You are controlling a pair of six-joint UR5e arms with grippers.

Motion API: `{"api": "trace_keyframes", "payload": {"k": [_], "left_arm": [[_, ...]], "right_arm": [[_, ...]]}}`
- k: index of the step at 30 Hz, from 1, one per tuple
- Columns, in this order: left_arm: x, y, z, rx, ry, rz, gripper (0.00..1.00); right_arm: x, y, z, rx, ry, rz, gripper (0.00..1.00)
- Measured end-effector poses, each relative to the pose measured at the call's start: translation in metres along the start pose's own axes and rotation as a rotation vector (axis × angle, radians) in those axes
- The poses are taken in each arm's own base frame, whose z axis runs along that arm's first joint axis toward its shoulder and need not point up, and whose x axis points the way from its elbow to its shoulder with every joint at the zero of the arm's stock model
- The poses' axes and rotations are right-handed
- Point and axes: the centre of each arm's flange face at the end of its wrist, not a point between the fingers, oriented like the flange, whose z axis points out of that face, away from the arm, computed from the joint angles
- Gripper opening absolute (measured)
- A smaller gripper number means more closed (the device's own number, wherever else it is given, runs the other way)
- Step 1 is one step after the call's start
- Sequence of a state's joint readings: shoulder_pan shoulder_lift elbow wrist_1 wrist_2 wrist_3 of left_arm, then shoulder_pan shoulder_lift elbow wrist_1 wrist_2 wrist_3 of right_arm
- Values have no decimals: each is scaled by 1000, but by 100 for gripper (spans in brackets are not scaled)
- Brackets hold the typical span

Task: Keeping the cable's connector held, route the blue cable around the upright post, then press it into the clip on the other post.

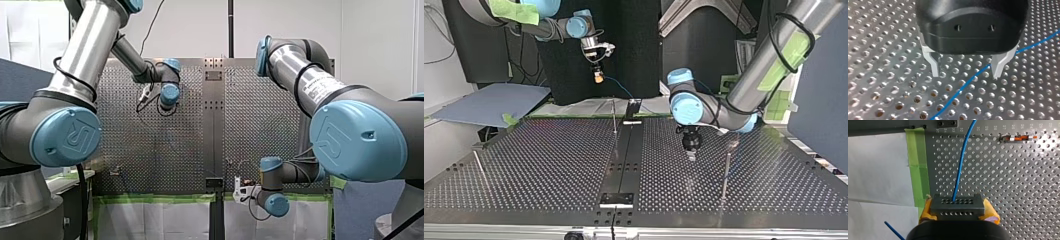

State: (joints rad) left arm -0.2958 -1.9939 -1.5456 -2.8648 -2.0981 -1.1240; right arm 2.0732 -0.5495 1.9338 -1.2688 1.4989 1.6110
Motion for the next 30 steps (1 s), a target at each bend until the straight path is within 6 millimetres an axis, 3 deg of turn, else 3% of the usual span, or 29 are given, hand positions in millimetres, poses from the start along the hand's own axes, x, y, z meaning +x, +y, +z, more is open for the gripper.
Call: {"api": "trace_keyframes", "payload": {"k": [20,30], "left_arm": [[29,-27,4,-34,51,143,100],[57,-57,4,-32,89,240,100]], "right_arm": [[0,0,0,0,2,0,0],[0,-1,0,1,2,-1,0]]}}
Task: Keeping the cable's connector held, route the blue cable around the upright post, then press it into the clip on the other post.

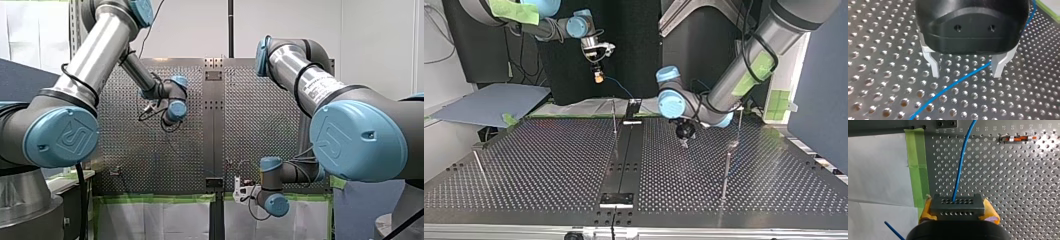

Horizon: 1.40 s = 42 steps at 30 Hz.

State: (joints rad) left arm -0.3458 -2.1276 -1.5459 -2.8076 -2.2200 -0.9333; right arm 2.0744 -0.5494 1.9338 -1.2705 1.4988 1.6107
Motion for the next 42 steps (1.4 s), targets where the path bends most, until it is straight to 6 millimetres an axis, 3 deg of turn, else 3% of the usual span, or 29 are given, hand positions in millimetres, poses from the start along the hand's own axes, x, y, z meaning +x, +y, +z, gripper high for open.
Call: {"api": "trace_keyframes", "payload": {"k": [15,32,42], "left_arm": [[22,-18,4,-25,61,41,100],[25,-24,-4,3,78,-21,100],[49,-57,-11,42,123,25,100]], "right_arm": [[0,0,0,0,3,2,0],[0,0,0,0,2,3,0],[0,0,0,0,0,3,0]]}}
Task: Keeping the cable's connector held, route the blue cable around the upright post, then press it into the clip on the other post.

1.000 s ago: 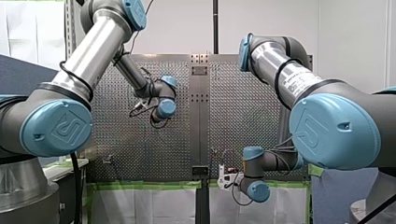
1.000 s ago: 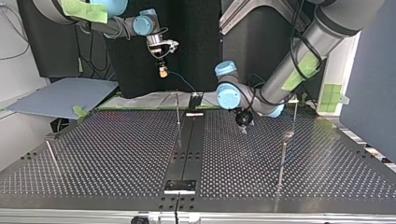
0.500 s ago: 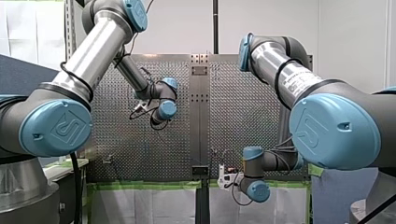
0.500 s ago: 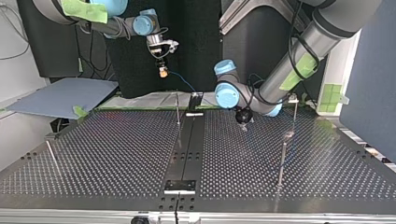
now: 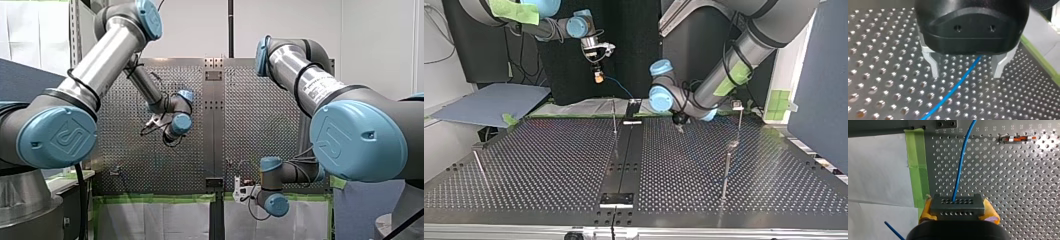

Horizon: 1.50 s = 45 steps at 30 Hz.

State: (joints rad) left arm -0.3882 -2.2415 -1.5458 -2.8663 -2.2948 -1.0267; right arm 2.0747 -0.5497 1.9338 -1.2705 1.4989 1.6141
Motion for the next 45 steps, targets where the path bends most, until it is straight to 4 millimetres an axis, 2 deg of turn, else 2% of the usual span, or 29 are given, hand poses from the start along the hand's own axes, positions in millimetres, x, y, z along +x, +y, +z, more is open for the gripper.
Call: {"api": "trace_keyframes", "payload": {"k": [4,9,12,26,34,45], "left_arm": [[9,-8,1,6,20,19,100],[27,-33,1,61,34,48,100],[31,-42,0,90,32,47,100],[34,-50,0,144,24,-46,100],[63,-77,2,165,75,-81,100],[59,-94,-2,211,30,-217,100]], "right_arm": [[0,0,0,0,1,0,0],[0,0,0,0,1,0,0],[0,0,0,0,1,0,0],[0,-1,0,2,1,0,0],[0,-1,0,4,1,0,0],[0,-1,0,5,6,-1,0]]}}
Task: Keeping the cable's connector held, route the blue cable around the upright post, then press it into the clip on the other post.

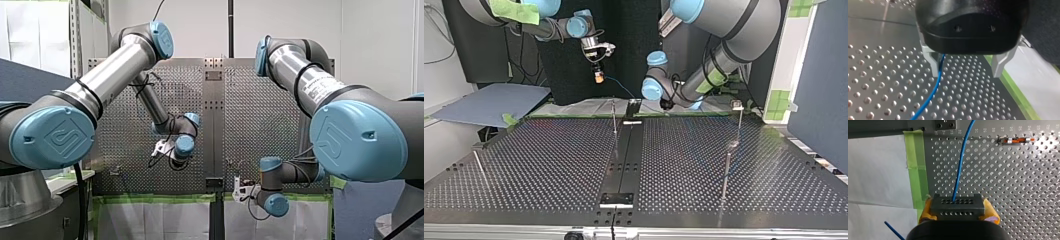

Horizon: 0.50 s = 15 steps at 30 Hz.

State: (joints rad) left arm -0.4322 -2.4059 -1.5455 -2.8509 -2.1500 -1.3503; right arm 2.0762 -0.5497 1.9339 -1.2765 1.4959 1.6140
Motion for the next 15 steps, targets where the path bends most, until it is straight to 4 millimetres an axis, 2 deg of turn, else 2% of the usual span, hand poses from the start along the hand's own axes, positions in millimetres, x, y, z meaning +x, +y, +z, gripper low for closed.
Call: {"api": "trace_keyframes", "payload": {"k": [8,15], "left_arm": [[-2,-9,-2,33,-22,-74,100],[-4,-34,0,61,-31,-128,100]], "right_arm": [[1,0,1,0,5,0,0],[1,0,1,0,10,-1,0]]}}
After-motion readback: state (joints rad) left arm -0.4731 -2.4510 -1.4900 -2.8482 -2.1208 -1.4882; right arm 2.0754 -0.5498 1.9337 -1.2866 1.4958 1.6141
